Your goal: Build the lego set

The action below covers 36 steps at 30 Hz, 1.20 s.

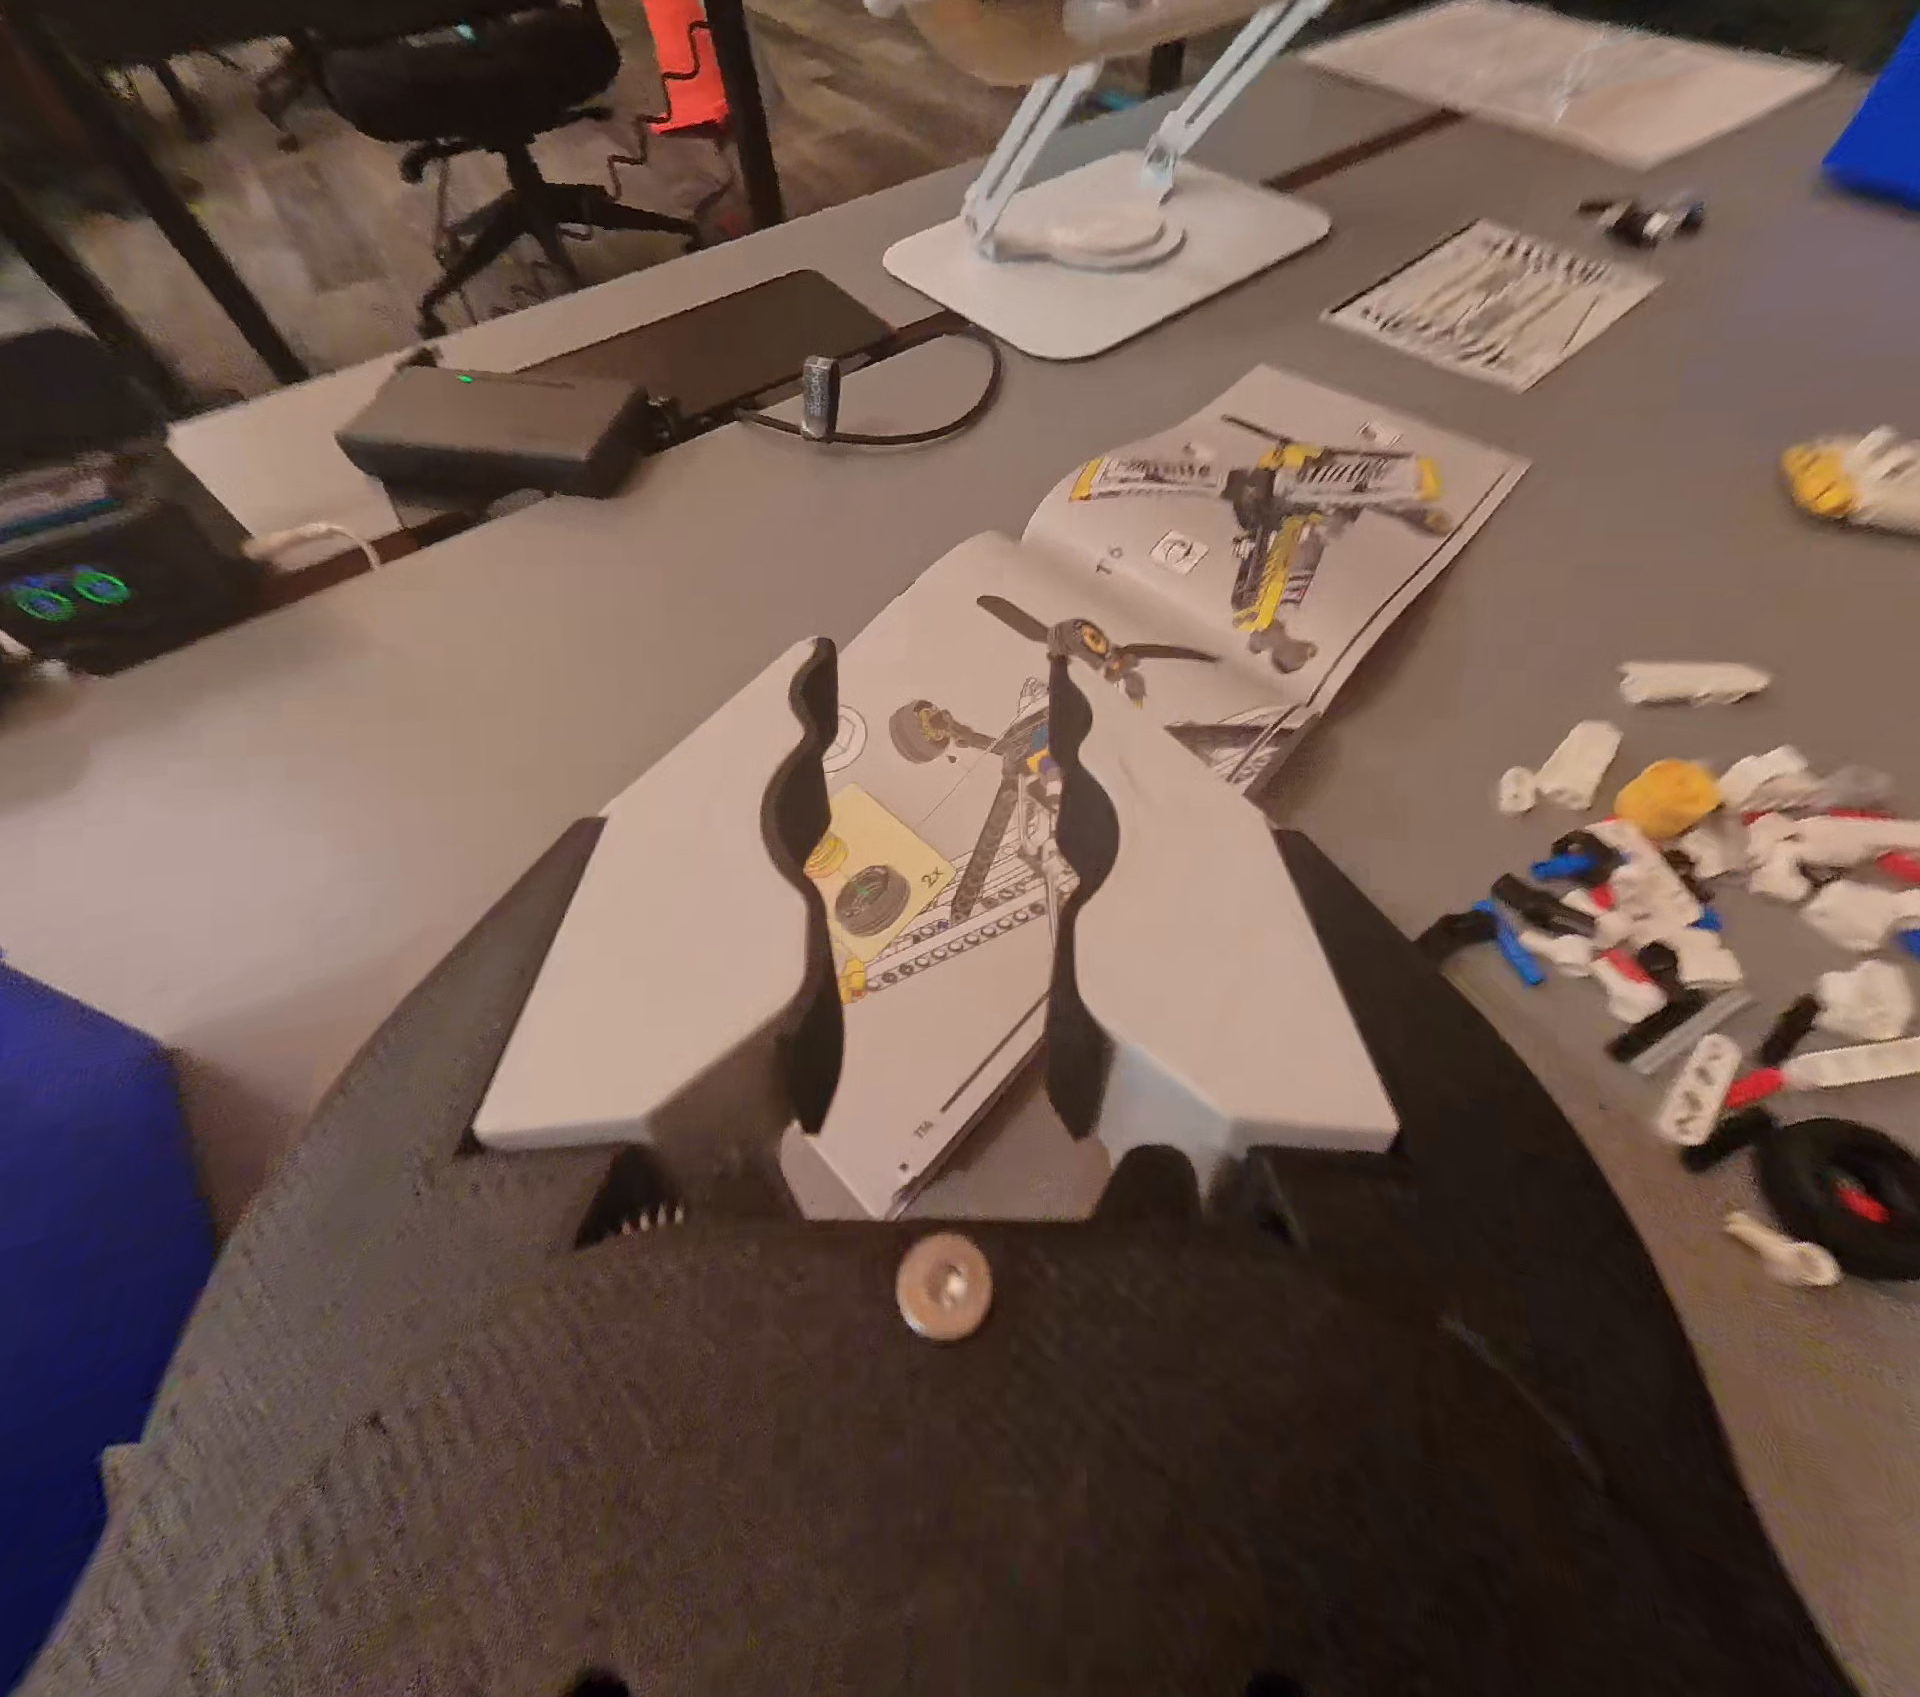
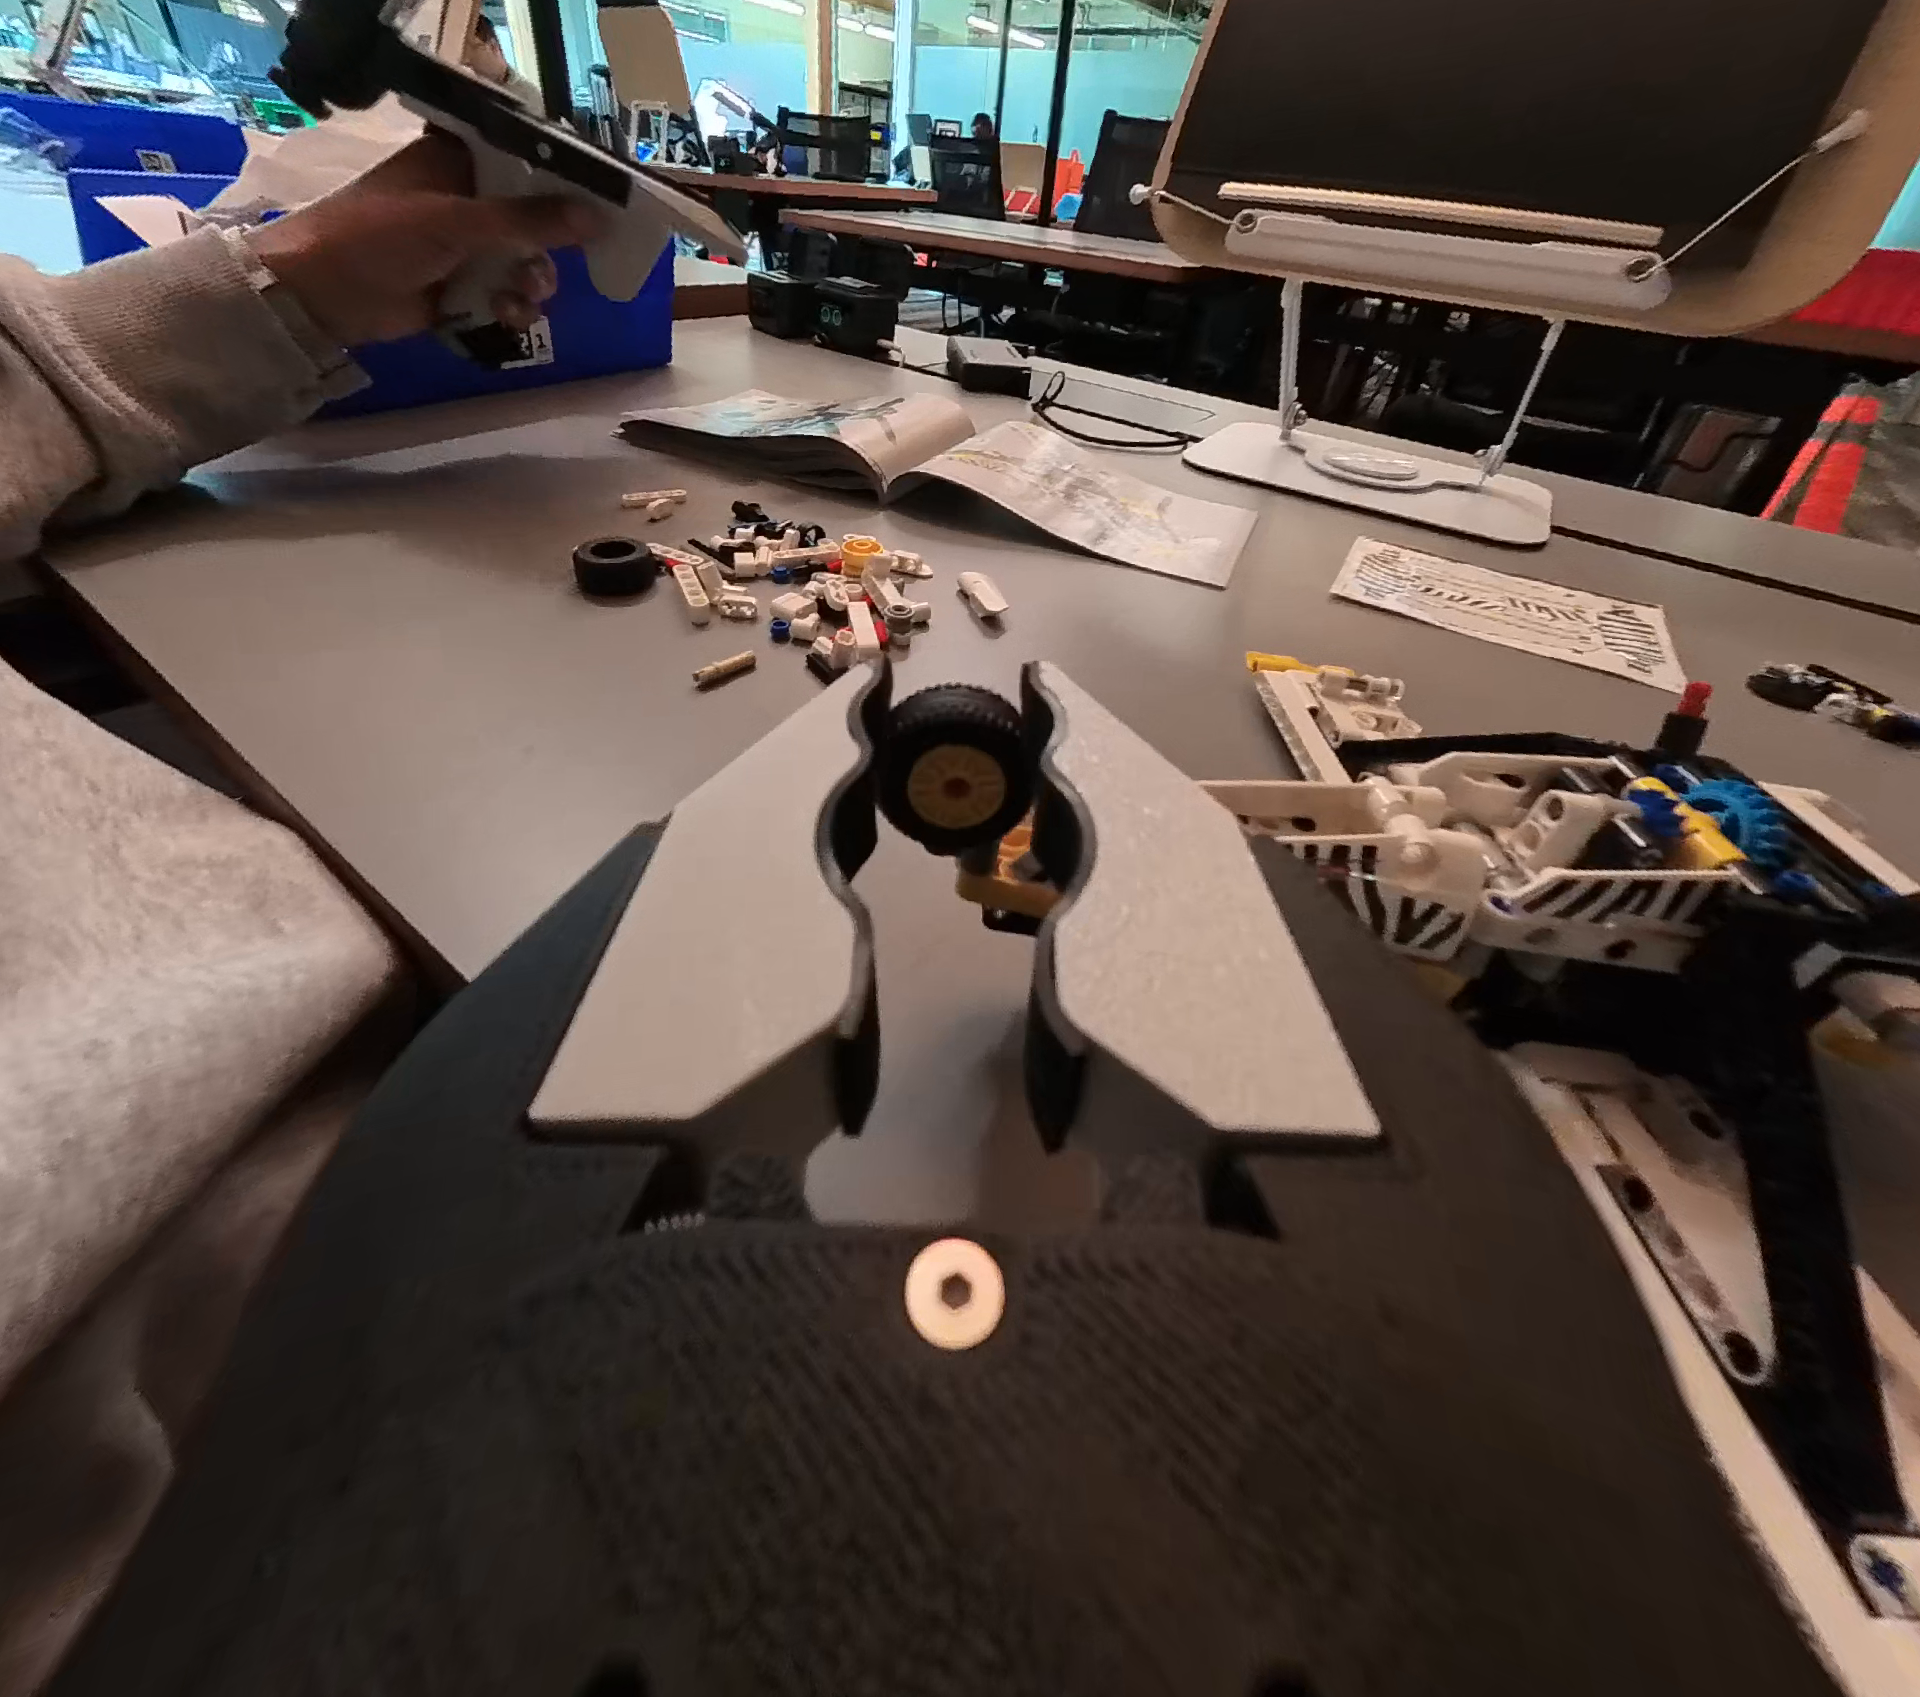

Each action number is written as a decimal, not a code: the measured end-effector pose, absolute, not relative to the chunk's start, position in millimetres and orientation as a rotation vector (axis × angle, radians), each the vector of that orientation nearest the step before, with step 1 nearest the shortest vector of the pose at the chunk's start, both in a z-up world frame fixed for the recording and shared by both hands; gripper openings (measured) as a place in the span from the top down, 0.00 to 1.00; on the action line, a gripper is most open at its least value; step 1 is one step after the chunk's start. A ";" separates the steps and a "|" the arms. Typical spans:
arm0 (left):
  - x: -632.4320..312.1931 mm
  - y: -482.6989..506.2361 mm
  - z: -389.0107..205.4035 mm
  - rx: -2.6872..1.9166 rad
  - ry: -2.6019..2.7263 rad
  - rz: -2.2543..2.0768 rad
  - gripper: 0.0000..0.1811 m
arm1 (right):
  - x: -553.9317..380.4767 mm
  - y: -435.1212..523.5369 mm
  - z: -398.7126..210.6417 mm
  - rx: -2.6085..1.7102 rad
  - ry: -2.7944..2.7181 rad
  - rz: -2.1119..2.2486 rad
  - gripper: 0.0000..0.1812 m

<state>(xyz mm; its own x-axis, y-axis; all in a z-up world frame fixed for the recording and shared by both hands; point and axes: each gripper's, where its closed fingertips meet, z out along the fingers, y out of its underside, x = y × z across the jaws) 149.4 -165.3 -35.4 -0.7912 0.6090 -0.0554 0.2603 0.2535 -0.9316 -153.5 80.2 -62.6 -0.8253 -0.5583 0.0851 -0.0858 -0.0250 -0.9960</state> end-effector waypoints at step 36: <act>108.8 -160.2 -85.1 -0.769 -2.136 1.269 0.79 | -150.6 80.8 -66.1 -0.718 1.925 -1.911 0.88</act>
<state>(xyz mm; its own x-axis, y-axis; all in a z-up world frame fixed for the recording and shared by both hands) 108.8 -160.2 -85.1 -0.6948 0.7023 0.1553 0.1996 0.3957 -0.8964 -150.6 80.8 -66.1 -0.8168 -0.5658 0.1130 -0.1170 -0.0294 -0.9927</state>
